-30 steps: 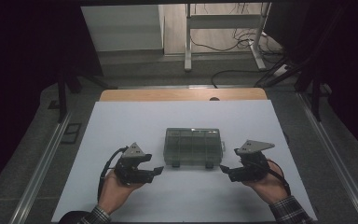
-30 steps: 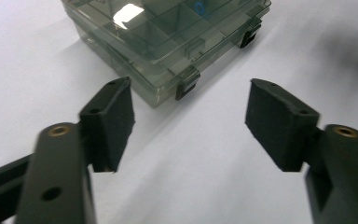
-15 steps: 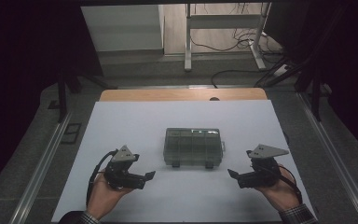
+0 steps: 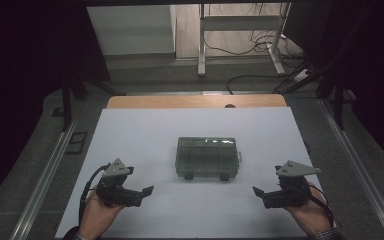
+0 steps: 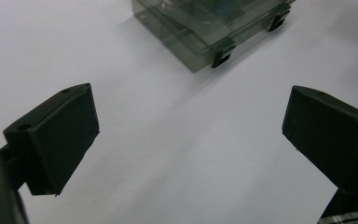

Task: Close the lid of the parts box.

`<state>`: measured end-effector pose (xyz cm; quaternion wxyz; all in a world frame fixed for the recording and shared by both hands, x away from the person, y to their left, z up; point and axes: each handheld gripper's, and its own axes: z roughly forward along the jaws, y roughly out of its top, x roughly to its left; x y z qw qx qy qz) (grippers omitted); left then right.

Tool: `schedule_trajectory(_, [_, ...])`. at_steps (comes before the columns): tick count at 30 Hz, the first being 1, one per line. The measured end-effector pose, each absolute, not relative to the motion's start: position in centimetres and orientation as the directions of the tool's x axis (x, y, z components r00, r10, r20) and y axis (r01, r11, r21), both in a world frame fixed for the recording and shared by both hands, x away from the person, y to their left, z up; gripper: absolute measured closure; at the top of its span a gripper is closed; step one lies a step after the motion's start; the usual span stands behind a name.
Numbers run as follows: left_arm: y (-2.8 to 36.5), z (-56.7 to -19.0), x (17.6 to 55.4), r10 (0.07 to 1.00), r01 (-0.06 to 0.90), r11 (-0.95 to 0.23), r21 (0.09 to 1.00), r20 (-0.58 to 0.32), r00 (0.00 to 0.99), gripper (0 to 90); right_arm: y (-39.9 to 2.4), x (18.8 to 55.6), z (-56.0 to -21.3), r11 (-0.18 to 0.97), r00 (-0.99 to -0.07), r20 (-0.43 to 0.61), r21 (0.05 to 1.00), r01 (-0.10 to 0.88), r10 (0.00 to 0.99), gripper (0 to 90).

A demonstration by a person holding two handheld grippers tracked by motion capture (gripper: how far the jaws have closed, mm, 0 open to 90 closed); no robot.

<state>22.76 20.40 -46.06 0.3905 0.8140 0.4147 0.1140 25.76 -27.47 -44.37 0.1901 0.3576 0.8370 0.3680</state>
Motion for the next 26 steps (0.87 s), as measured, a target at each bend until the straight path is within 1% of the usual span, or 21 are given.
schedule_trajectory(9, [22.1, -46.8, 21.3, 0.800, 0.585, -0.356, 0.729, -0.087, 0.594, 0.6, -29.2, 24.8, -44.6, 0.451, -0.643, -0.053, 0.757, 0.473, 0.764, 0.0])
schedule_trajectory(14, [22.6, -47.3, 20.8, 0.814, 0.598, -0.352, 0.720, -0.080, 0.576, 0.0, -30.0, 24.2, -45.1, 0.444, -0.628, -0.058, 0.757, 0.479, 0.776, 0.0])
schedule_trajectory(19, [22.8, -47.3, 20.6, 0.824, 0.601, -0.334, 0.726, -0.085, 0.560, 0.0, -30.7, 23.8, -45.8, 0.428, -0.609, -0.047, 0.754, 0.498, 0.792, 0.0])
schedule_trajectory(22, [22.6, -47.3, 20.7, 0.823, 0.600, -0.345, 0.721, -0.075, 0.564, 0.0, -31.0, 23.6, -46.2, 0.425, -0.604, -0.035, 0.743, 0.517, 0.796, 0.0])
schedule_trajectory(26, [22.4, -47.3, 20.8, 0.821, 0.602, -0.359, 0.713, -0.065, 0.567, 0.0, -31.2, 23.6, -46.2, 0.413, -0.599, -0.028, 0.749, 0.517, 0.801, 0.0])
